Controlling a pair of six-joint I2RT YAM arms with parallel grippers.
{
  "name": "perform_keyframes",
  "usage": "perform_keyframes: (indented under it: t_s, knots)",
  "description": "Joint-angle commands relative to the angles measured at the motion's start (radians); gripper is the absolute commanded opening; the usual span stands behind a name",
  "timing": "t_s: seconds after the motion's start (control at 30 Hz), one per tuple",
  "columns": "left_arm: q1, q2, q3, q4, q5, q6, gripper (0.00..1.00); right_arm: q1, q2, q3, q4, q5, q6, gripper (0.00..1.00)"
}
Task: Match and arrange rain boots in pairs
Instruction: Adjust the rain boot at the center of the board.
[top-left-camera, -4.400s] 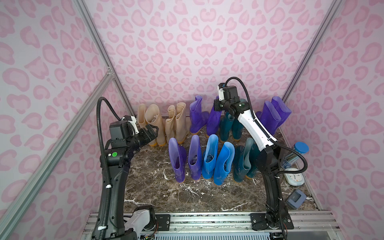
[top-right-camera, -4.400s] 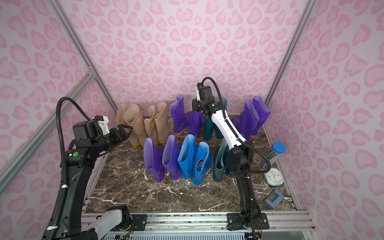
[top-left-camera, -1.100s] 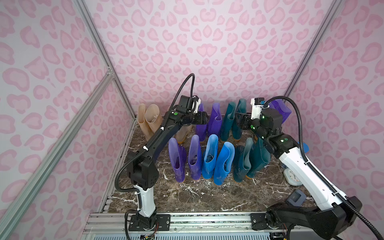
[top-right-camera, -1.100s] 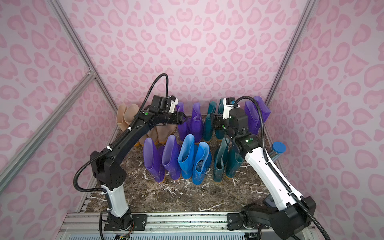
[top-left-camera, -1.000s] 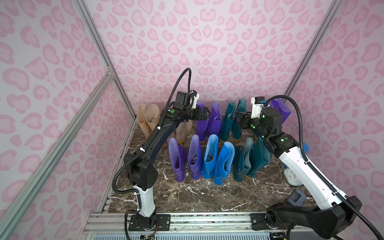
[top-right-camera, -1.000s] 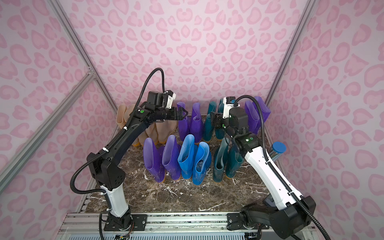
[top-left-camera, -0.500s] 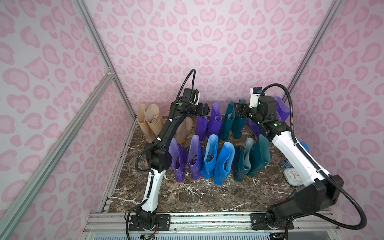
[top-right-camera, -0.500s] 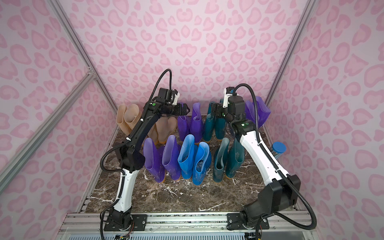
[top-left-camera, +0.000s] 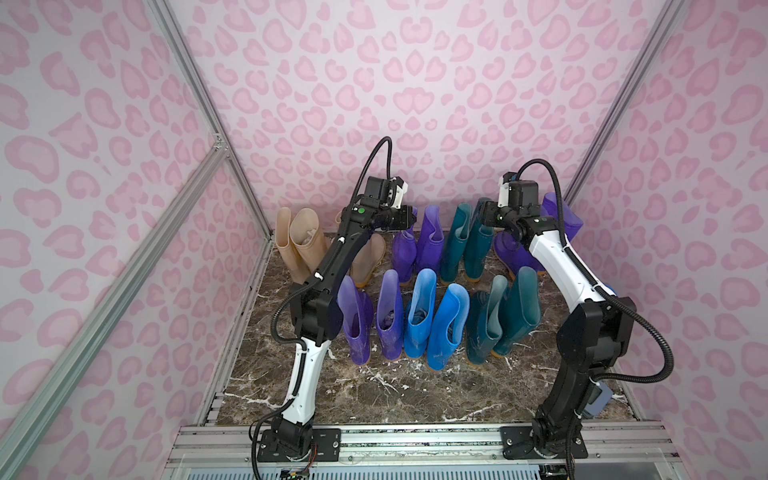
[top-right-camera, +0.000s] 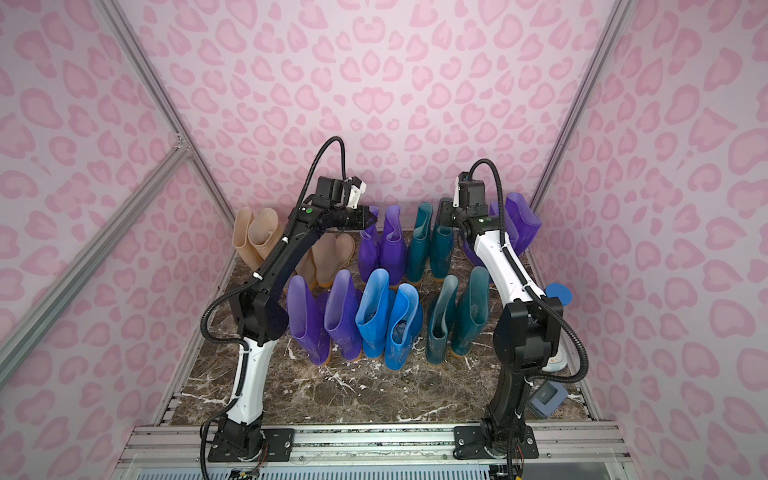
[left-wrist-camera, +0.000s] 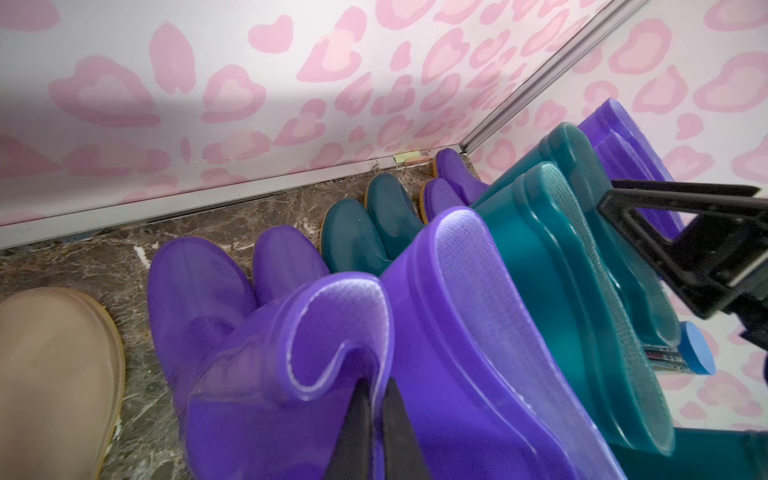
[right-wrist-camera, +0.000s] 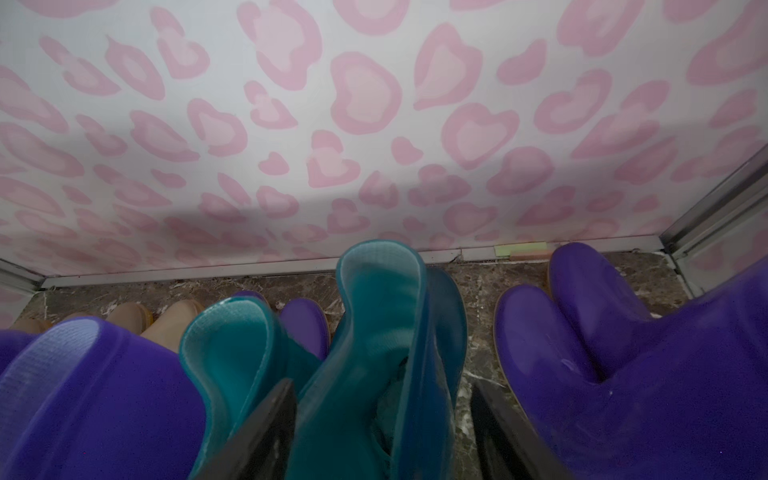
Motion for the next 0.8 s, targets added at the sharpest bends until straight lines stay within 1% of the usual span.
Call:
perform_keyframes:
  t_s: [0.0,0.07,0.1,0.13,0.17,0.2,0.27,0.3,0.33,0.37,0.4,0.43,0.47,0.53,0.63,0.7,0.77]
  knots:
    - [0.000,-0.038,-0.064,0.062,0.075,0.034,0.02,-0.004,0.009,-0.009,-0.027,-0.047,-0.018,0.64]
    - [0.001,-0.062,-0.111,0.082,0.064,0.038,0.03,-0.008,0.012,-0.018,-0.032,-0.052,-0.019,0.49]
    - [0.005,-0.069,-0.125,0.087,0.061,0.037,0.09,-0.010,0.014,-0.020,-0.039,-0.053,-0.021,0.41]
    - [0.007,-0.075,-0.130,0.083,0.066,0.037,0.16,-0.011,0.016,-0.018,-0.051,-0.054,-0.021,0.28]
    - [0.011,-0.079,-0.131,0.076,0.064,0.037,0.29,-0.011,0.018,-0.018,-0.059,-0.057,-0.023,0.21]
    - [0.015,-0.087,-0.130,0.068,0.059,0.031,0.48,-0.013,0.017,-0.017,-0.068,-0.058,-0.027,0.14]
    - [0.023,-0.105,-0.130,0.053,0.057,0.019,0.68,-0.013,0.006,-0.016,-0.077,-0.055,-0.027,0.00]
    - [0.027,-0.115,-0.130,0.045,0.056,0.019,0.72,-0.012,-0.001,-0.016,-0.077,-0.047,-0.021,0.00]
    - [0.030,-0.127,-0.131,0.031,0.057,0.019,0.80,-0.015,-0.016,-0.018,-0.074,-0.035,-0.008,0.00]
    - [0.032,-0.143,-0.131,0.016,0.059,0.019,0.96,-0.014,-0.030,-0.018,-0.071,-0.037,-0.009,0.13]
    - [0.031,-0.157,-0.134,0.005,0.065,0.023,0.99,-0.014,-0.041,-0.015,-0.073,-0.034,-0.009,0.36]
    - [0.032,-0.177,-0.144,-0.001,0.075,0.028,0.99,-0.013,-0.054,-0.009,-0.078,-0.025,-0.002,0.48]
    - [0.031,-0.206,-0.160,-0.003,0.076,0.028,0.99,-0.010,-0.074,-0.008,-0.076,-0.019,-0.001,0.51]
    - [0.032,-0.268,-0.219,0.006,0.059,0.027,0.99,0.011,-0.111,-0.006,-0.073,0.007,0.004,0.54]
    - [0.036,-0.394,-0.362,0.036,0.001,0.007,0.99,0.103,-0.157,-0.019,-0.076,0.077,-0.007,0.53]
    - [0.039,-0.492,-0.498,0.082,-0.040,-0.014,0.99,0.168,-0.172,-0.050,-0.070,0.103,0.003,0.53]
    - [0.045,-0.608,-0.663,0.146,-0.079,-0.045,0.99,0.228,-0.178,-0.075,-0.077,0.142,0.017,0.54]
